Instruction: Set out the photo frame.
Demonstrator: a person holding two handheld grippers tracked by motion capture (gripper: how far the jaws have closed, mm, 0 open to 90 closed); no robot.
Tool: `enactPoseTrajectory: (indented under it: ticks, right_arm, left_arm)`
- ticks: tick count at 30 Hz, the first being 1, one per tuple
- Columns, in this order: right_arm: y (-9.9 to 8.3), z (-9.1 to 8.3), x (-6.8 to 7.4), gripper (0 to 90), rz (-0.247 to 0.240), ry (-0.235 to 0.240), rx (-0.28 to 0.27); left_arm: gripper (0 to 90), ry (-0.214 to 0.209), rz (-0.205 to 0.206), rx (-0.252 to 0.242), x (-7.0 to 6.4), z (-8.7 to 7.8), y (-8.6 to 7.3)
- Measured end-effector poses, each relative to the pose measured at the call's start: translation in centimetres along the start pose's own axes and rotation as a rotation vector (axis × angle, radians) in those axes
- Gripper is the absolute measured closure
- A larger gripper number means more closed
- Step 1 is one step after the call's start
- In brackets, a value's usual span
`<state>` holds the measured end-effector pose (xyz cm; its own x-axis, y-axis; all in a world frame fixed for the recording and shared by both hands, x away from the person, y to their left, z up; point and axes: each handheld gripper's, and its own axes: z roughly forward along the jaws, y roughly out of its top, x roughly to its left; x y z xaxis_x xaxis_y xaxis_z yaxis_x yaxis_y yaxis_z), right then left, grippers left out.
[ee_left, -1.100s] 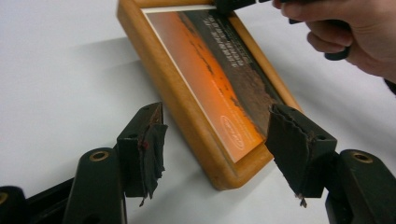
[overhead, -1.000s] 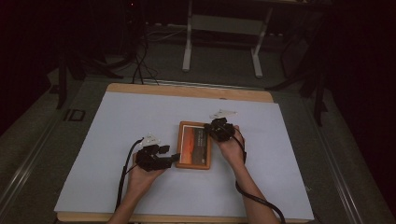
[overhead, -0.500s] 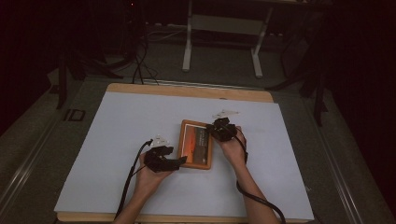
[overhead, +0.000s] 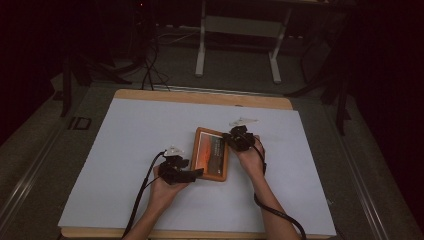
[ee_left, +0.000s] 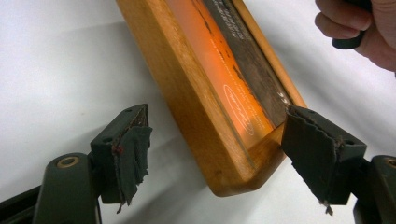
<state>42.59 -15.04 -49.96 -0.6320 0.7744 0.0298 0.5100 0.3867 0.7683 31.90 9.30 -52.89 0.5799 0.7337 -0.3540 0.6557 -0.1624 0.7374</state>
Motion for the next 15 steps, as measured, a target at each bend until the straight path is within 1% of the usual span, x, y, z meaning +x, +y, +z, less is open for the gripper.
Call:
enactPoseTrajectory:
  ticks: [4,6,9,12,15]
  right_arm:
    - [0.0,0.0,-0.1,89.9,0.004,0.000,0.000]
    - [0.0,0.1,-0.2,89.9,0.004,0.001,0.002]
    - [0.0,0.1,-0.3,89.9,0.002,-0.001,0.006]
    - [0.0,0.2,-0.4,89.9,0.003,-0.004,0.008]
    - [-0.1,0.3,-0.7,89.9,0.013,-0.005,0.014]
  left_arm:
    - [25.2,-0.009,0.001,0.002,-0.2,0.2,0.0]
    - [26.2,-0.024,0.000,0.013,-0.4,0.5,0.0]
    - [28.8,-0.035,-0.004,0.020,-0.6,0.7,0.1]
    - [29.5,-0.040,0.000,0.030,-1.0,0.9,0.2]
    - [30.0,-0.059,-0.007,0.040,-1.3,1.4,0.4]
